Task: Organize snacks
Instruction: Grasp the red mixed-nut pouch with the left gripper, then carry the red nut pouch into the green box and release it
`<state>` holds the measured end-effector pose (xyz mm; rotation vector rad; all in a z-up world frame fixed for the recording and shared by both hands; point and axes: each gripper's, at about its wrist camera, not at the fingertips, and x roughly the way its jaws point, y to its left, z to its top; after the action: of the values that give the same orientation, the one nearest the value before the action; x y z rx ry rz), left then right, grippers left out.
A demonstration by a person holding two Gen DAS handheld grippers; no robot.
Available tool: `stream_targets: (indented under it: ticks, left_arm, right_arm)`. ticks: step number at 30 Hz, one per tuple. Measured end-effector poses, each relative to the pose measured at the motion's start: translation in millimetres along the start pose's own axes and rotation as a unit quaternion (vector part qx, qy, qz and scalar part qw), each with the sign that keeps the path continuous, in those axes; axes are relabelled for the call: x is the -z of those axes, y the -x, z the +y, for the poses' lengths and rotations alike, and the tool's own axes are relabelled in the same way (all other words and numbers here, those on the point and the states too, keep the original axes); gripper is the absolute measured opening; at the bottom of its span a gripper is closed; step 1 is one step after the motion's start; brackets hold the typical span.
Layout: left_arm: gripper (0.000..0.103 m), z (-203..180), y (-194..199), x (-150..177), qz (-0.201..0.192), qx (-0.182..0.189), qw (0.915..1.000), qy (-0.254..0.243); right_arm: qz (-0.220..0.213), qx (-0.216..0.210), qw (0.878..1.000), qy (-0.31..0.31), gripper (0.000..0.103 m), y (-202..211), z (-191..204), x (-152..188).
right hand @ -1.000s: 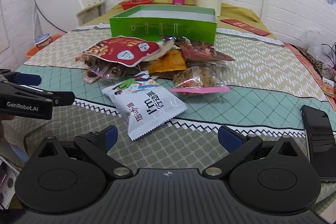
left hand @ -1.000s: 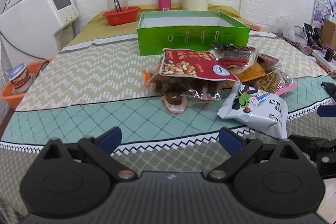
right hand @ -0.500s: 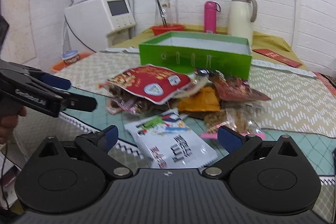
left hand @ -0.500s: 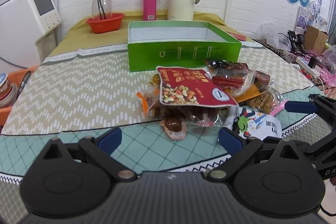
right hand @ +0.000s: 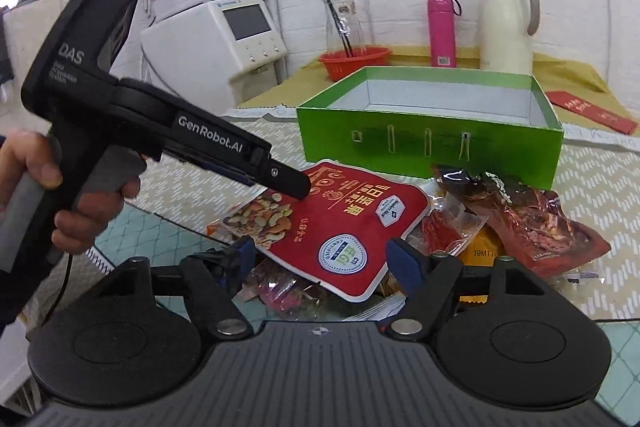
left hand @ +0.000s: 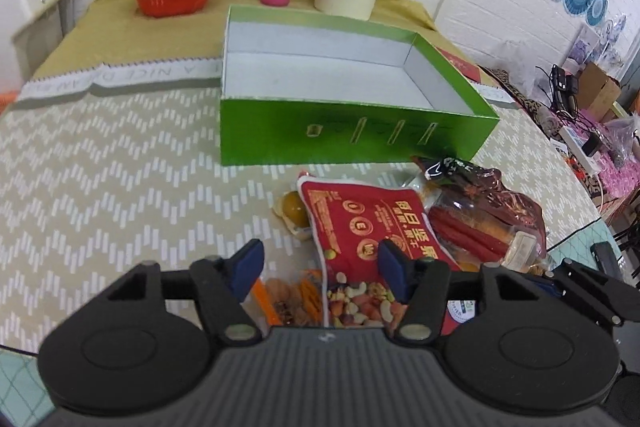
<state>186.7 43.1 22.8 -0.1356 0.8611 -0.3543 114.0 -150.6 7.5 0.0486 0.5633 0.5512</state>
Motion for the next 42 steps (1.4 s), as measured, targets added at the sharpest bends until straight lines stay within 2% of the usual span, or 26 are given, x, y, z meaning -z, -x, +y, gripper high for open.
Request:
stream_targets:
  ticks: [2, 3, 5, 7, 8, 9, 11, 12, 14, 19, 23, 27, 33, 38, 42]
  left_arm:
    - [0.058, 2.0, -1.5, 0.7, 0.004, 0.017, 0.9998, 0.009]
    - [0.052, 0.1, -0.6, 1.8, 0.004, 0.022, 0.9997, 0.002]
    - [0.049, -5.1, -0.3, 4.6, 0.004, 0.024, 0.9996, -0.013]
    - [0.039, -8.8, 0.1, 5.2, 0.005, 0.028, 0.9993, -0.024]
    - [0.039, -9.4, 1.5, 5.2, 0.004, 0.027, 0.9993, -0.026]
    - [0.036, -10.0, 2.7, 5.9, 0.003, 0.025, 0.9993, -0.027]
    - [0.031, -12.1, 6.2, 7.5, -0.002, 0.024, 0.9992, -0.034]
    - [0.029, -13.5, 7.6, 8.3, -0.003, 0.022, 0.9991, -0.036]
    - [0.026, -16.1, 9.7, 9.5, -0.007, 0.019, 0.9991, -0.037]
    - [0.018, -22.0, 21.8, 9.9, -0.022, 0.026, 0.9990, -0.030]
    - [0.017, -30.8, 42.6, 0.0, -0.053, 0.033, 0.9973, -0.037]
    - [0.017, -36.3, 61.5, -22.7, -0.095, 0.039, 0.9941, -0.037]
    - [0.017, -35.5, 55.5, -71.5, -0.151, 0.016, 0.9880, -0.029]
    - [0.017, -20.1, 26.1, -104.8, -0.146, 0.008, 0.9893, 0.002]
    - [0.017, -14.7, -0.6, -122.3, -0.144, -0.002, 0.9895, -0.010]
  right_arm:
    - [0.011, -0.006, 0.999, -0.042, 0.103, -5.7, -11.4, -0.5]
    - [0.019, -0.014, 0.998, -0.054, 0.103, -8.8, -15.5, -0.2]
    - [0.035, -0.022, 0.997, -0.067, 0.103, -17.1, -19.6, 2.0]
    - [0.037, -0.027, 0.995, -0.091, 0.103, -20.0, -23.4, 4.2]
    - [0.033, -0.023, 0.994, -0.100, 0.103, -17.8, -23.8, 4.8]
    - [0.030, -0.018, 0.994, -0.103, 0.100, -14.3, -23.5, 5.0]
    - [0.021, -0.008, 0.994, -0.102, 0.084, -5.8, -22.2, 5.5]
    - [0.017, 0.000, 0.995, -0.094, 0.080, -3.5, -21.5, 4.2]
    - [0.013, 0.012, 0.997, -0.077, 0.061, 2.5, -19.2, 2.8]
    - [-0.001, 0.019, 0.998, -0.061, 0.053, 11.1, -19.4, -1.8]
    - [-0.031, 0.019, 0.998, -0.055, 0.052, 24.2, -18.3, -14.9]
    - [-0.062, 0.019, 0.997, -0.043, 0.052, 30.4, -20.6, -42.0]
    - [-0.090, 0.014, 0.995, -0.034, 0.052, 8.8, -37.1, -89.1]
    - [-0.082, 0.003, 0.995, -0.057, 0.052, -26.0, -61.7, -108.6]
    - [-0.063, 0.018, 0.996, -0.059, 0.052, -54.4, -74.2, -112.9]
